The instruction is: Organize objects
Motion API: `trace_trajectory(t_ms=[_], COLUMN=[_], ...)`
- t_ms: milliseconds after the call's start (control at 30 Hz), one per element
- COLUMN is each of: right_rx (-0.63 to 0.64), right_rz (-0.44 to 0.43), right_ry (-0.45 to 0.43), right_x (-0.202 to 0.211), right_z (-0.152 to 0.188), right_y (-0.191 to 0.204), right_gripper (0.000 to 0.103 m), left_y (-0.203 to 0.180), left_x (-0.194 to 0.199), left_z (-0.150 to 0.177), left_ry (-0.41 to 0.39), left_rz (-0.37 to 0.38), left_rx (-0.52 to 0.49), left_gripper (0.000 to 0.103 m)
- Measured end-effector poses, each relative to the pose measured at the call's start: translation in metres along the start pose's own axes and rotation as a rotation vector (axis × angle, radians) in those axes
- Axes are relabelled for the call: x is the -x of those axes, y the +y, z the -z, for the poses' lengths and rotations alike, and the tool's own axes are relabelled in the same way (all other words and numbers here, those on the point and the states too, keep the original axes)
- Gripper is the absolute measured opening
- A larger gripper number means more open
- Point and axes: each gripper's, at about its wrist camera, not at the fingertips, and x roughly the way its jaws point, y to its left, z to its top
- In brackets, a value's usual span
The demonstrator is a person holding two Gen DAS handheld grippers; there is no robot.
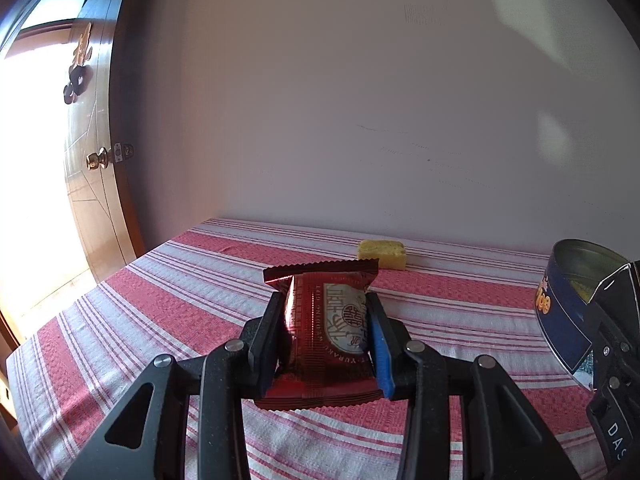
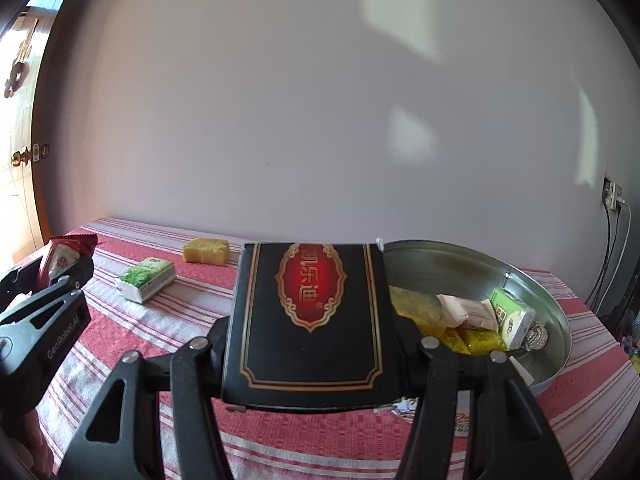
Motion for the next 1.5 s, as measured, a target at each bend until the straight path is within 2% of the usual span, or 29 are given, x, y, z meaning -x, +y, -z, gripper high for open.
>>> trace_trajectory(t_ms=[300, 500, 733, 933, 1233, 1500], right_rx=[0.016, 0.046, 0.062, 0.034, -0.023, -0.094], right_rz=[0.009, 0.005, -0.003, -0.024, 0.049, 0.172], right_ry=[-0.013, -0.045, -0.064, -0.078, -0.098, -0.071], right_x=[0.007, 0.013, 0.016, 0.018, 0.015, -0.005], right_z=[0.005, 0.007, 0.008, 0.005, 0.000, -0.006], right_y=[-0.030, -0.043, -0.056, -0.075, -0.112, -0.156], right_gripper=[0.058, 0.058, 0.058, 0.058, 0.058, 0.059], left_y=[-0.030, -0.043, -0.057, -0.084, -0.133, -0.180], left_x=[0.011, 0.017, 0.021, 0.030, 0.042, 0.045], left_z=[0.004, 0.006, 0.006, 0.004, -0.011, -0.020], left_ry=[-0.005, 0.014, 0.010, 0.000, -0.050, -0.058], left_rz=[0.053, 0.165, 0.218, 0.250, 0.303, 0.368], left_rx=[-0.032, -0.002, 0.006, -0.022, -0.077, -0.110], left_gripper=[0.042, 0.042, 0.042, 0.042, 0.041, 0.041])
